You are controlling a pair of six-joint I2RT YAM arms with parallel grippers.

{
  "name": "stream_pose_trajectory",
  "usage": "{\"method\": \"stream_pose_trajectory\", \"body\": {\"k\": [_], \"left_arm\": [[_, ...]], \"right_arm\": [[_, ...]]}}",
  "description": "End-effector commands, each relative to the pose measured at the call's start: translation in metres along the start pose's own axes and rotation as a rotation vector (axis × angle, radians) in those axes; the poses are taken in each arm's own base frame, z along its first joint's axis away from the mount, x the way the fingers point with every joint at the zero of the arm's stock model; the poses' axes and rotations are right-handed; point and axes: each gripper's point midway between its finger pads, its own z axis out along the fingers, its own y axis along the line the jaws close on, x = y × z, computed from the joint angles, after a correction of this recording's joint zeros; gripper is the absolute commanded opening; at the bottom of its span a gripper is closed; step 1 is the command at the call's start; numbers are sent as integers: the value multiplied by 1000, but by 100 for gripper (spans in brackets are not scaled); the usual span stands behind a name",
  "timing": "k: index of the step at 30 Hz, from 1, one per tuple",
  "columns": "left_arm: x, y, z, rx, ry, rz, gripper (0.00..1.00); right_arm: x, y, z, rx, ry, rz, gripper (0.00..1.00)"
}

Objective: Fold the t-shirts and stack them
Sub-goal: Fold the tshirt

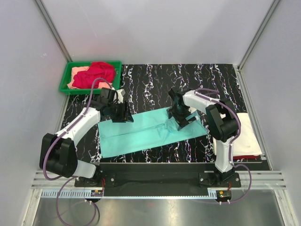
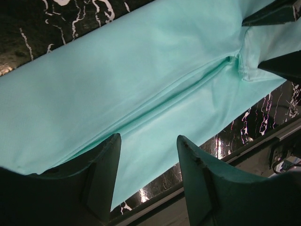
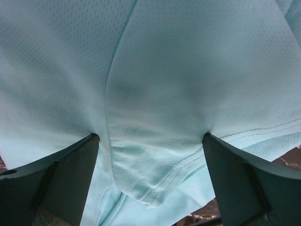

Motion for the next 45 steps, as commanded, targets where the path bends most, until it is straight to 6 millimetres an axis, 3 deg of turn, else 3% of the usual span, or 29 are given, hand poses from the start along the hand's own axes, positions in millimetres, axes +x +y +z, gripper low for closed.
{"method": "stream_pose_trajectory", "body": {"k": [1, 5, 6, 8, 10, 11, 12, 14, 16, 18, 19, 20, 22, 24, 25, 26, 27, 28, 29, 30, 31, 32, 34, 35, 37, 38, 40, 45], "left_arm": [[-5, -2, -16, 17, -41, 11, 56], [-11, 1, -20, -10, -71, 6, 58], [-14, 2, -19, -16, -79, 11, 59], [-17, 0, -15, -19, -75, 26, 65], [-21, 2, -10, -47, -76, 43, 69], [-20, 2, -2, -62, -56, 47, 71], [-23, -4, 2, -89, -56, 77, 73], [-19, -18, 18, -109, -24, 122, 83], [-26, -31, 27, -113, -45, 160, 87], [-34, -40, 34, -140, -90, 222, 99], [-35, -38, 42, -151, -83, 260, 99], [-37, -38, 48, -151, -75, 277, 99], [-44, -29, 61, -200, -38, 328, 99], [-44, -18, 69, -252, -3, 357, 99], [-47, -15, 76, -261, 17, 383, 99], [-49, -7, 78, -298, 25, 399, 98], [-51, -1, 80, -328, 30, 413, 98], [-51, 2, 82, -336, 39, 426, 98], [-52, 5, 86, -335, 57, 448, 98], [-48, 4, 90, -303, 81, 452, 98], [-40, 12, 99, -308, 126, 447, 98], [-45, 11, 101, -286, 141, 427, 97], [-27, 12, 112, -237, 226, 370, 95], [-22, 10, 115, -217, 250, 352, 94], [-14, 9, 122, -223, 276, 295, 93], [-8, 7, 123, -222, 293, 271, 91], [4, 0, 129, -210, 314, 169, 90], [34, -30, 135, -178, 330, -64, 89]], "right_arm": [[-40, 25, 35, -2, -236, -59, 100], [-70, 86, 15, -101, -392, -275, 100], [-81, 112, -2, -150, -454, -438, 100], [-93, 158, -18, -234, -529, -676, 100], [-92, 183, -17, -283, -523, -817, 100], [-95, 203, -38, -348, -551, -864, 100], [-89, 212, -44, -395, -536, -961, 100], [-90, 234, -69, -510, -559, -1004, 100], [-82, 249, -93, -645, -513, -1005, 100], [-91, 261, -132, -739, -521, -975, 100], [-95, 259, -157, -755, -532, -960, 100], [-99, 256, -167, -754, -536, -950, 100], [-102, 239, -194, -769, -496, -955, 100], [-109, 220, -207, -743, -486, -943, 100], [-117, 203, -232, -757, -499, -924, 100], [-112, 188, -215, -729, -431, -924, 100], [-112, 177, -217, -733, -402, -911, 100], [-118, 162, -246, -797, -423, -880, 99], [-112, 143, -219, -756, -342, -852, 99], [-109, 134, -222, -785, -329, -841, 100], [-107, 118, -242, -822, -353, -830, 100], [-101, 101, -218, -775, -311, -828, 100], [-96, 79, -228, -792, -331, -823, 100], [-95, 64, -210, -739, -318, -819, 100], [-95, 46, -215, -734, -346, -810, 100], [-94, 35, -203, -701, -342, -807, 100], [-96, 26, -205, -701, -375, -794, 100], [-111, 16, -179, -624, -354, -702, 100]]}}
